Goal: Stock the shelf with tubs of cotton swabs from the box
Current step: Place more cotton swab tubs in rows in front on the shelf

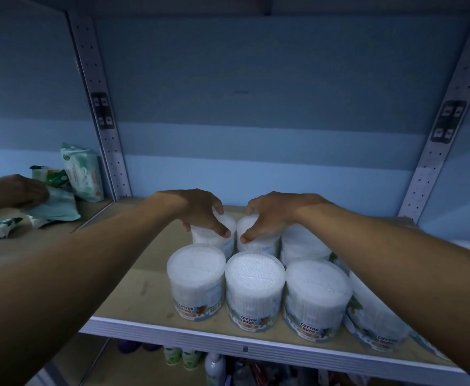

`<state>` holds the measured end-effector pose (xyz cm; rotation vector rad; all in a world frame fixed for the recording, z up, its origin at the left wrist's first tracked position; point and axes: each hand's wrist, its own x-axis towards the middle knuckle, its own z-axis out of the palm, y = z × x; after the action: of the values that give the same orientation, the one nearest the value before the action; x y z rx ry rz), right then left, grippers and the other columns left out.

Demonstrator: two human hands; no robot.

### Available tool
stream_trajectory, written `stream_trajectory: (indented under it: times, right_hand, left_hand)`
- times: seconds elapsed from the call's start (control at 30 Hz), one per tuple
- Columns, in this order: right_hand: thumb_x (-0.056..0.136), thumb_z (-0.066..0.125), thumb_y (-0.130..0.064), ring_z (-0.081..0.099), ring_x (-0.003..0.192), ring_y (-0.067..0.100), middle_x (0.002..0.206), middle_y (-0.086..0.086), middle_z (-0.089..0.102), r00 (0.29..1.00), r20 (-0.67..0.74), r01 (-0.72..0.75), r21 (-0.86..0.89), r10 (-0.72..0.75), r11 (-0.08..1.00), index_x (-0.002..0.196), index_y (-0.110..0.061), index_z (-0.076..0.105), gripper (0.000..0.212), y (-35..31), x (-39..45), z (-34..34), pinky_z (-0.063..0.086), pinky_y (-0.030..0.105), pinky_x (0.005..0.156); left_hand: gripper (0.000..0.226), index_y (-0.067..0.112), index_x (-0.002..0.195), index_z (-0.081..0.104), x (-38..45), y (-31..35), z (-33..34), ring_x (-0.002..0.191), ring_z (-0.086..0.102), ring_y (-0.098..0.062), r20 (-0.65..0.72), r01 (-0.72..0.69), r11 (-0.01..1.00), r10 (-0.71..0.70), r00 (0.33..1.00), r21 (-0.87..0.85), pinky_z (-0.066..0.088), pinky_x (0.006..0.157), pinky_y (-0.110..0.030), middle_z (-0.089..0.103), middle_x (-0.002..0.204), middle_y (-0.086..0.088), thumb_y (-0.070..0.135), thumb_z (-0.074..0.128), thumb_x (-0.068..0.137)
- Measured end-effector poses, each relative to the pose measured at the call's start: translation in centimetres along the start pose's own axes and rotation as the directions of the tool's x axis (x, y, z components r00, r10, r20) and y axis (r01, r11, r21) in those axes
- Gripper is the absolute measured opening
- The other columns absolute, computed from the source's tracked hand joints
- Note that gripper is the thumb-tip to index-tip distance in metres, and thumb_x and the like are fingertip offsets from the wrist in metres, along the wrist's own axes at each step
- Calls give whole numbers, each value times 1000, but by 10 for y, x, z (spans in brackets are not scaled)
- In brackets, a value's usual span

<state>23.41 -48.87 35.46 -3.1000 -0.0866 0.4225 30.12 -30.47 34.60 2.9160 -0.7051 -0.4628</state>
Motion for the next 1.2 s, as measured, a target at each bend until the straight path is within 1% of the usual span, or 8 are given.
stream_trajectory:
  times: [0.23, 0.37, 0.5, 0.6, 0.7, 0.83, 1.03, 1.2]
  right_hand:
    - [68, 73, -68, 56, 118, 22, 134, -11, 48, 998, 56, 12, -14, -11, 1000, 140, -39, 45, 82, -7, -4, -5, 48, 37, 99]
    - [69, 76, -61, 55, 119, 20, 130, -13, 46, 996, 84, 32, 8, -32, 999, 139, -41, 44, 79, -7, -5, -6, 48, 36, 100]
    - [74, 73, -57, 52, 124, 20, 137, -12, 46, 992, 114, 43, 41, -48, 998, 140, -42, 42, 75, -7, -9, -7, 44, 36, 104]
    - [77, 65, -68, 51, 127, 19, 141, -13, 48, 996, 79, 30, 88, -37, 996, 141, -41, 43, 73, -6, -9, -8, 41, 36, 106]
    - [74, 64, -75, 54, 122, 21, 137, -11, 50, 999, 38, 5, 41, -7, 999, 140, -38, 45, 78, -8, -10, -6, 44, 37, 103]
    - [78, 66, -69, 56, 117, 22, 133, -8, 53, 999, 39, 9, 19, -10, 1000, 136, -32, 51, 70, -13, -13, -4, 48, 36, 99]
    - [78, 69, -62, 55, 116, 21, 129, -10, 51, 998, 54, 17, 27, -19, 999, 134, -34, 51, 65, -16, -15, -6, 48, 36, 98]
    - [79, 68, -60, 54, 116, 19, 126, -11, 51, 998, 55, 28, 21, -29, 999, 136, -35, 48, 65, -14, -14, -5, 48, 36, 99]
  left_hand:
    - [82, 36, 131, 52, -5, 3, -4, 96, 68, -24, 45, -2, 1000, 3, 999, -19, 60, 73, -26, 49, 130, 5, 64, 80, 59]
    - [78, 36, 129, 53, -8, 2, -4, 95, 68, -24, 56, -7, 999, 9, 998, -32, 61, 75, -27, 49, 131, 5, 59, 82, 60]
    - [78, 36, 130, 51, -12, 2, -5, 95, 67, -23, 57, -17, 1000, 19, 998, -22, 60, 72, -25, 48, 133, 6, 59, 81, 62]
    - [78, 35, 136, 47, -12, 2, -5, 95, 63, -22, 55, -16, 999, 18, 998, -28, 60, 77, -27, 46, 136, 5, 59, 78, 69]
    - [80, 34, 138, 46, -12, 1, -2, 98, 62, -22, 57, -9, 1000, 10, 998, -29, 60, 82, -30, 45, 138, 6, 62, 75, 69]
    - [83, 33, 138, 47, -11, 1, 0, 89, 64, -18, 46, -6, 1000, 7, 999, -17, 60, 82, -29, 46, 139, 7, 64, 76, 68]
    - [86, 33, 138, 49, -8, 0, 0, 99, 66, -23, 64, -5, 999, 8, 998, -43, 60, 83, -31, 48, 139, 7, 65, 78, 64]
    - [85, 32, 139, 48, -9, 2, -1, 97, 66, -22, 62, -10, 1000, 11, 998, -30, 60, 81, -29, 48, 139, 7, 65, 77, 65]
